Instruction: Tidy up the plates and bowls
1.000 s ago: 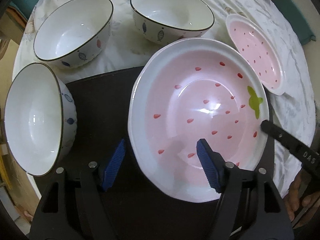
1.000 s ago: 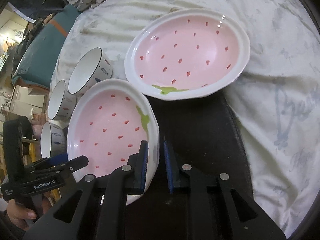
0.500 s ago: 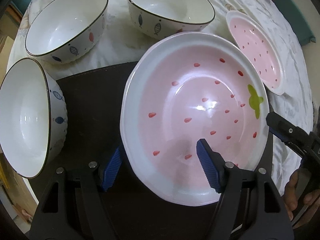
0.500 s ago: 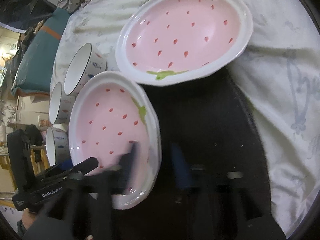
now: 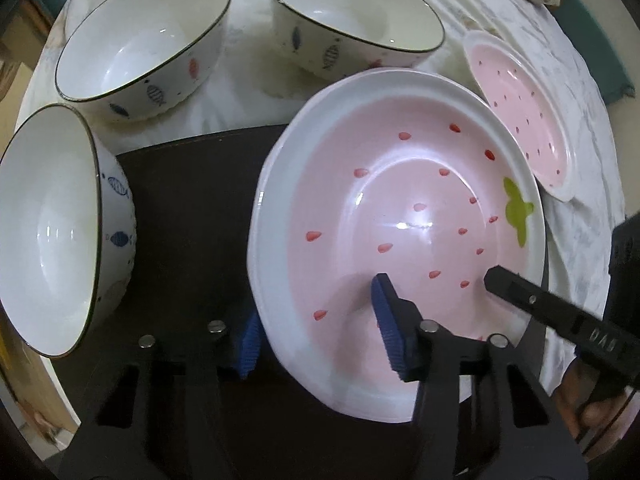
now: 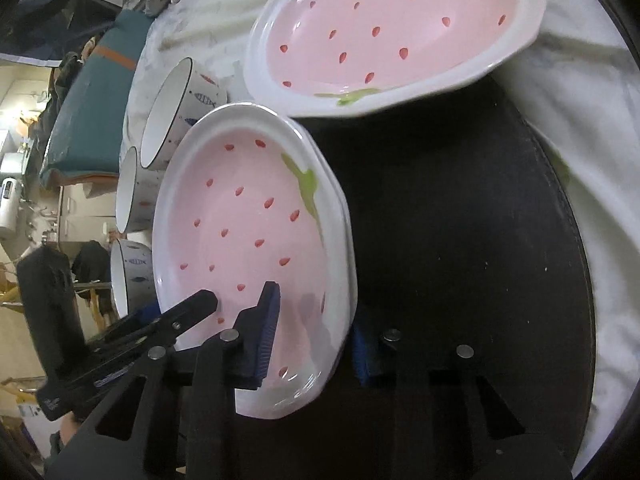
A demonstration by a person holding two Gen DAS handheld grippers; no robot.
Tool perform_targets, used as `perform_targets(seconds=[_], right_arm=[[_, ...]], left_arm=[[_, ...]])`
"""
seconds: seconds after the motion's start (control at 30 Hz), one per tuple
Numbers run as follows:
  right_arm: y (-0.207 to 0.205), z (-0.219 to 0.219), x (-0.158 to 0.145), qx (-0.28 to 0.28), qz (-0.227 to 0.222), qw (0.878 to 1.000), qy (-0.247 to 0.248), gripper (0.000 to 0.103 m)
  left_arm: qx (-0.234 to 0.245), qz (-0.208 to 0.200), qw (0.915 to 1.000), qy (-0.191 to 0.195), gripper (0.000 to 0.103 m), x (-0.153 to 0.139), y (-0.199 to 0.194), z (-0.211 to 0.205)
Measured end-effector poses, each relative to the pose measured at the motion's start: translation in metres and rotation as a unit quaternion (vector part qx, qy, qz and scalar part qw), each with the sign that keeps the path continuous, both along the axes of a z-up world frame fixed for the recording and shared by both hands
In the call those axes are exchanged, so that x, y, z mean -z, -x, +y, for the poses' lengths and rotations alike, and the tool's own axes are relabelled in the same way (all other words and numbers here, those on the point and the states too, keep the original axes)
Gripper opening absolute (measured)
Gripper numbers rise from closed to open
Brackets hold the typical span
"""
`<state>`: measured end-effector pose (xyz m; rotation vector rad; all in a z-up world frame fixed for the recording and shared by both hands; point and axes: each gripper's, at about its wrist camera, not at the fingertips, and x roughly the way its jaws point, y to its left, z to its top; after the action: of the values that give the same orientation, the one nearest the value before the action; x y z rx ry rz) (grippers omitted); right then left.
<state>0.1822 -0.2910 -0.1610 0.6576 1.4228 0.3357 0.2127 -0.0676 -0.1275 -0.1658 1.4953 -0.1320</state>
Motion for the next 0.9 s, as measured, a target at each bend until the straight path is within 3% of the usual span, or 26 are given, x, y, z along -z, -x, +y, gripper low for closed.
perform_targets(seconds=[0.2,0.53,0.67,0.77,0.9], right_arm=[[0.005,0.010,-0.007,-0.023,-0.023,0.998,0.047,0.028],[0.034,0.033,-0.022,-0.063,-0.039,0.994,0.084,0.028],[0.058,0.039,-0.025,-0.061,-0.034,0.996,0.055,0.028],[0.062,0.034,-0.019,-0.042,-0.023,0.998,0.039,0.028],[0.057,0.022,-0.025,-0.025,-0.022,0.998,0.044,0.029]], left_arm=[[0.019,-0.017,0.9989,-0.039,0.037,-0.008,0.013,-0.006],[0.051,-0.030,0.9970,-0.050,0.034,-0.019,0.045,-0.007],[0.053,-0.024,0.9977,-0.035,0.031,-0.019,0.050,-0.011],[0.039,-0.038,0.9975,-0.045,0.032,-0.024,0.049,-0.005],[0.012,-0.032,0.9991,-0.022,0.034,-0.019,0.047,0.009]])
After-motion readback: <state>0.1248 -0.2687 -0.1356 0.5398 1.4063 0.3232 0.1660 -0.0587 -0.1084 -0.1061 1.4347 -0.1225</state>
